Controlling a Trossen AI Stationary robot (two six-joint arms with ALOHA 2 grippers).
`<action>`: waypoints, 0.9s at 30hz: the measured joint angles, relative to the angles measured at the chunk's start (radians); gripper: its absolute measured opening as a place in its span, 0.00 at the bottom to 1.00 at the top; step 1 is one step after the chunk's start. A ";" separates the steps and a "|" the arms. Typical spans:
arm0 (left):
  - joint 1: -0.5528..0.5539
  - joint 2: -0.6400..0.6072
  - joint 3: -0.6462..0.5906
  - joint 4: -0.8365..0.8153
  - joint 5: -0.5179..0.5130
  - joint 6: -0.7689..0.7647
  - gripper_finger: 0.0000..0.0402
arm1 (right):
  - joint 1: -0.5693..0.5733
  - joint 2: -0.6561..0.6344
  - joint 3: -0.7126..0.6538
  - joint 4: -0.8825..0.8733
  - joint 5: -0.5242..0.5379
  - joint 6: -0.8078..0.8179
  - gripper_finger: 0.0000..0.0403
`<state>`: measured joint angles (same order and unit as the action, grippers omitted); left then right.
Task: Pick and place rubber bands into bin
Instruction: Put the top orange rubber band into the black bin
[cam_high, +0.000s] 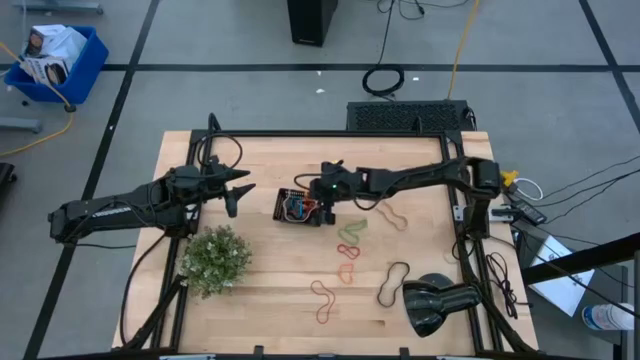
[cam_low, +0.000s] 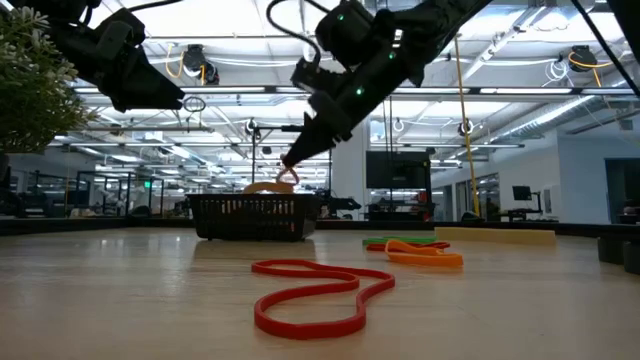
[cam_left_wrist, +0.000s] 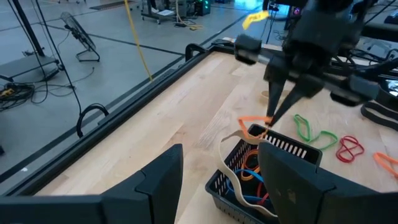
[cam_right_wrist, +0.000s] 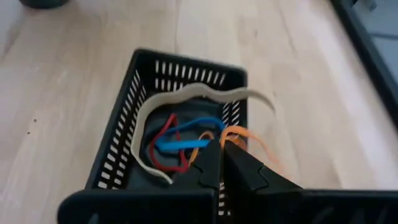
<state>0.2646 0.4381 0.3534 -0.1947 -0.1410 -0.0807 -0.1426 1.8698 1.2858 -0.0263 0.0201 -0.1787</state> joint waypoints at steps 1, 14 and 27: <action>0.000 0.000 0.000 0.000 0.000 0.003 0.54 | 0.003 0.008 0.000 0.000 0.000 0.010 0.00; 0.000 0.000 0.000 -0.004 0.000 0.009 0.54 | 0.035 0.100 0.000 0.000 -0.052 0.067 0.00; 0.000 0.000 0.000 -0.004 0.000 0.010 0.54 | 0.036 0.101 -0.001 0.005 -0.049 0.038 0.06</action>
<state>0.2646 0.4383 0.3534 -0.1986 -0.1411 -0.0708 -0.1062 1.9713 1.2850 -0.0215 -0.0288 -0.1407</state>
